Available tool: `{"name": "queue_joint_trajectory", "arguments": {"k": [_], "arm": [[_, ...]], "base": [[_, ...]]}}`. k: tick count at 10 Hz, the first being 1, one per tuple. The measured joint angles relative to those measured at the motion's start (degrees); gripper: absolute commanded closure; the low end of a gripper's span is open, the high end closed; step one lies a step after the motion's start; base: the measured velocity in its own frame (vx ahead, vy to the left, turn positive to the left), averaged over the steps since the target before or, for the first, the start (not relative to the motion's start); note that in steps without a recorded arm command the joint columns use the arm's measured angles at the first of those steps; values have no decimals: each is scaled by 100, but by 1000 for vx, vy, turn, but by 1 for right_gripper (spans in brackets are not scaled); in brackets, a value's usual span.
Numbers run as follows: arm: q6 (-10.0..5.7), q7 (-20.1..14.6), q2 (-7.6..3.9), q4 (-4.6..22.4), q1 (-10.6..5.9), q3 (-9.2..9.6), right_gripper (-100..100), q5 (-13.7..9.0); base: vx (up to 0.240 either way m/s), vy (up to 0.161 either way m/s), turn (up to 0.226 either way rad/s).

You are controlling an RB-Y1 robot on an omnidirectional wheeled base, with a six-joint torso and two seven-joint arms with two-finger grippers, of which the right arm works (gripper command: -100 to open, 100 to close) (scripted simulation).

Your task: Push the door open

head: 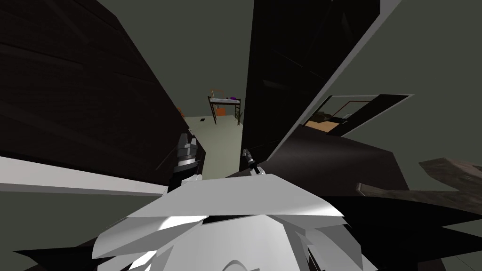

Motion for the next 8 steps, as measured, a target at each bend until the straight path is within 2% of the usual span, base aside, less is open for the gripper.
{"name": "queue_joint_trajectory", "arguments": {"k": [5, 6, 7, 8], "arm": [[20, 2, -5, 8, -4, 1, 100, 3], [21, 1, -5, 10, -1, 1, 100, 2], [80, 4, -19, -74, 75, 0, 100, 0], [68, 37, -16, 33, 42, -35, 100, -26]], "base": [[-12, -4, 2], [87, 58, -19], [144, 57, -41], [155, 49, -13]]}}
